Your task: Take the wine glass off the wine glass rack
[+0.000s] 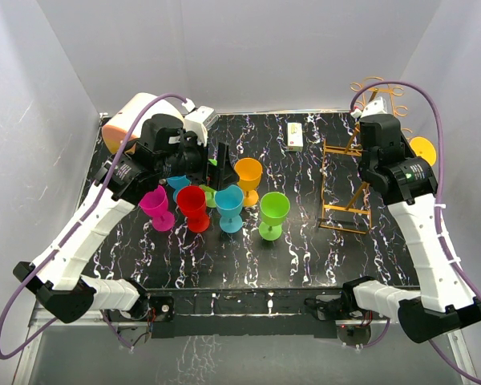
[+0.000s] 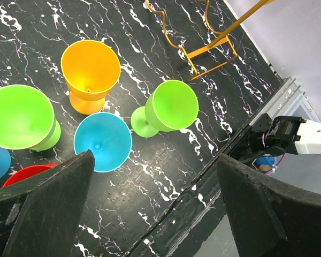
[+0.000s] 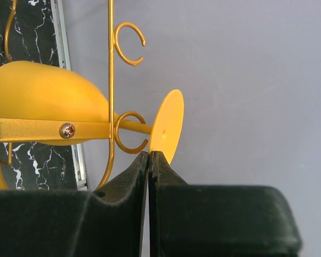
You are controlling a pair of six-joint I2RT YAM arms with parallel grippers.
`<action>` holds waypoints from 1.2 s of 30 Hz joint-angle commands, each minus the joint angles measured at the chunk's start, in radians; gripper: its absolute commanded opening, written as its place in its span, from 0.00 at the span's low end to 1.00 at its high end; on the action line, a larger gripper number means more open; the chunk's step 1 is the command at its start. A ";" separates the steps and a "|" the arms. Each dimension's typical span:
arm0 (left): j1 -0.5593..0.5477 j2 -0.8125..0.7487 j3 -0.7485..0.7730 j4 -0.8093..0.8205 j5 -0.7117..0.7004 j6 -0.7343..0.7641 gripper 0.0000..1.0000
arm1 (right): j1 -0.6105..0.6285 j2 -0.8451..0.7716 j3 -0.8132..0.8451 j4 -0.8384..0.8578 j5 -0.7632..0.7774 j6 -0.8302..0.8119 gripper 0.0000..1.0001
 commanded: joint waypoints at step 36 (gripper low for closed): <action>-0.003 -0.031 0.016 0.013 0.042 -0.033 0.97 | -0.030 -0.106 0.002 -0.028 0.060 0.006 0.00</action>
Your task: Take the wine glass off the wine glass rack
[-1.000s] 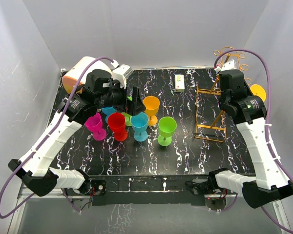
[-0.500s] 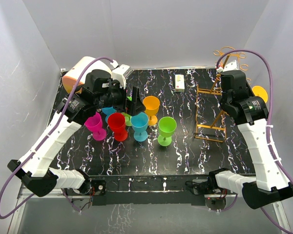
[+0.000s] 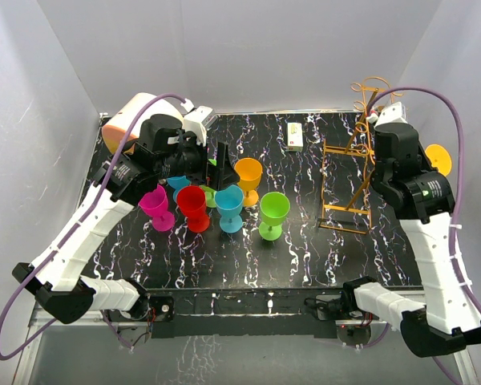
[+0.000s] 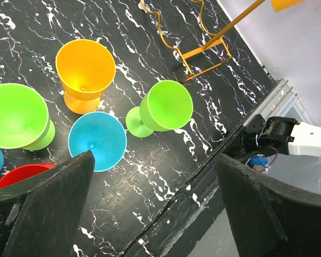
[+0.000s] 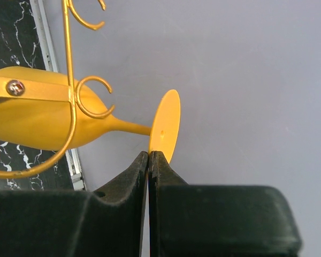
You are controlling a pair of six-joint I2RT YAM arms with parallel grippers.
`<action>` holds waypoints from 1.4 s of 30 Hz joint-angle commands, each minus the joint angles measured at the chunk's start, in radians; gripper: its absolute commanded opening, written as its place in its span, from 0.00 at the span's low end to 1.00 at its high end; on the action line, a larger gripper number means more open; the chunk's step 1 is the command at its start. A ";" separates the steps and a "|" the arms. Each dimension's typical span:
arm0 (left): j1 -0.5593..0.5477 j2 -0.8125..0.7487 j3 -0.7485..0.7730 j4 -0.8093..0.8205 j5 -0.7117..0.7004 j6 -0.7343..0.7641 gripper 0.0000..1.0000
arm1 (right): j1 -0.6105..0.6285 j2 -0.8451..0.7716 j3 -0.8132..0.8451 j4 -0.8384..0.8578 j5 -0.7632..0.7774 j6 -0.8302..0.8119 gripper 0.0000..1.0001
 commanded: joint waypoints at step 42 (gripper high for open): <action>-0.003 -0.011 -0.019 0.108 0.158 -0.124 0.97 | 0.007 -0.187 -0.073 -0.035 -0.057 -0.039 0.00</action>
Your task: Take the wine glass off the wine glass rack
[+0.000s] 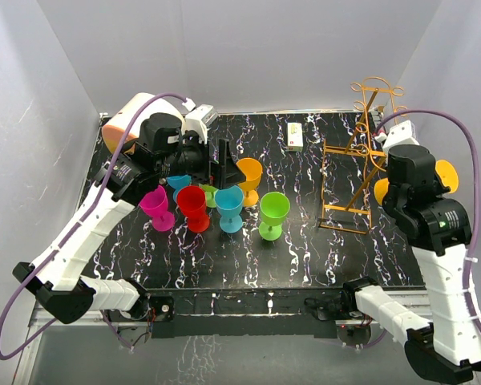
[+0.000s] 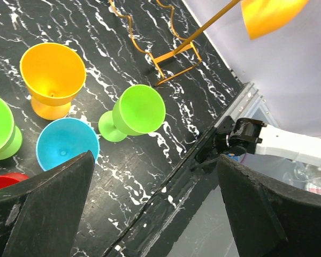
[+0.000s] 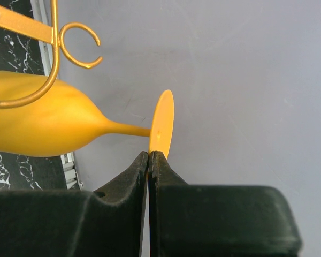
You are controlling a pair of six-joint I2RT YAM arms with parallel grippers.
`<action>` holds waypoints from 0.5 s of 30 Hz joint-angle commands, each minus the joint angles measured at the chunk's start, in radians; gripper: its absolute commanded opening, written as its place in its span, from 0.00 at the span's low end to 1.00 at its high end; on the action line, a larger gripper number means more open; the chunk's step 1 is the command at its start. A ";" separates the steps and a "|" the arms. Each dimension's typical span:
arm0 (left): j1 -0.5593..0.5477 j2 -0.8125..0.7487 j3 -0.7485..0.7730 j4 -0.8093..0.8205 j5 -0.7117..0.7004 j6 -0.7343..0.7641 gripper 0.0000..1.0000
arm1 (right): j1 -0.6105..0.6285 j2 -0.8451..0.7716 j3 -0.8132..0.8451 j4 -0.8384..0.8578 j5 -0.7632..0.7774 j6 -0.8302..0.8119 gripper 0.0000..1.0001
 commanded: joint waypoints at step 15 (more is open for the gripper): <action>-0.161 0.067 -0.255 0.705 0.308 -0.473 0.95 | 0.016 -0.156 -0.022 -0.005 -0.230 0.102 0.00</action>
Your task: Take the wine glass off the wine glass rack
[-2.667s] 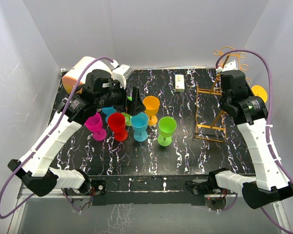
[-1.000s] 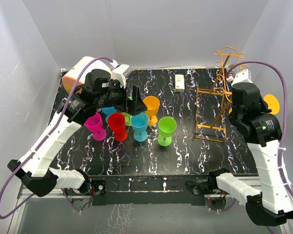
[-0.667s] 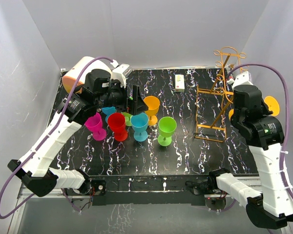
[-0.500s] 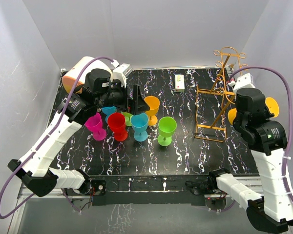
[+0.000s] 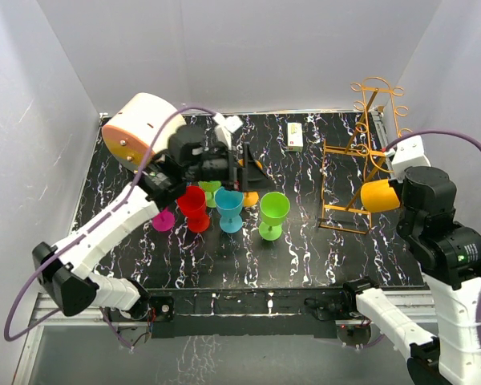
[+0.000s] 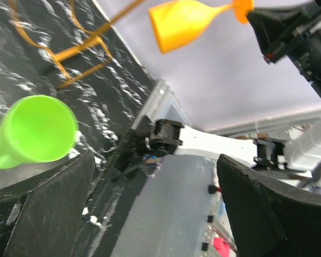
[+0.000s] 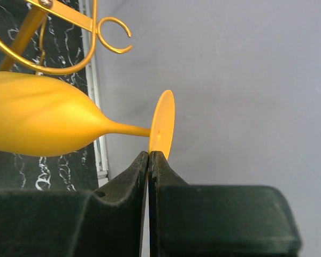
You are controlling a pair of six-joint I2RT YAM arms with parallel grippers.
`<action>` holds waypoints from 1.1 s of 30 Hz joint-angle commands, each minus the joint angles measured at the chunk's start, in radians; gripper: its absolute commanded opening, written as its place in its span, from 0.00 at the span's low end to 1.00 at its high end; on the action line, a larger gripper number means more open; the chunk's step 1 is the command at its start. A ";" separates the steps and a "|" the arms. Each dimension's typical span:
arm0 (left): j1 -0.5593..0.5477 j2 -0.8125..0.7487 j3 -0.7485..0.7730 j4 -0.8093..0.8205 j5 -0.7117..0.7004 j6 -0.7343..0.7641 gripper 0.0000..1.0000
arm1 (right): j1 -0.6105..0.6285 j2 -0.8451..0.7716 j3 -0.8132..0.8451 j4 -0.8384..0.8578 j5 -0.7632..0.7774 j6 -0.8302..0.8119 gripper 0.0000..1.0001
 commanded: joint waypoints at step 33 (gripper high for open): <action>-0.372 0.566 0.070 0.916 -0.231 -0.418 0.79 | 0.030 -0.067 0.052 0.030 -0.198 0.111 0.00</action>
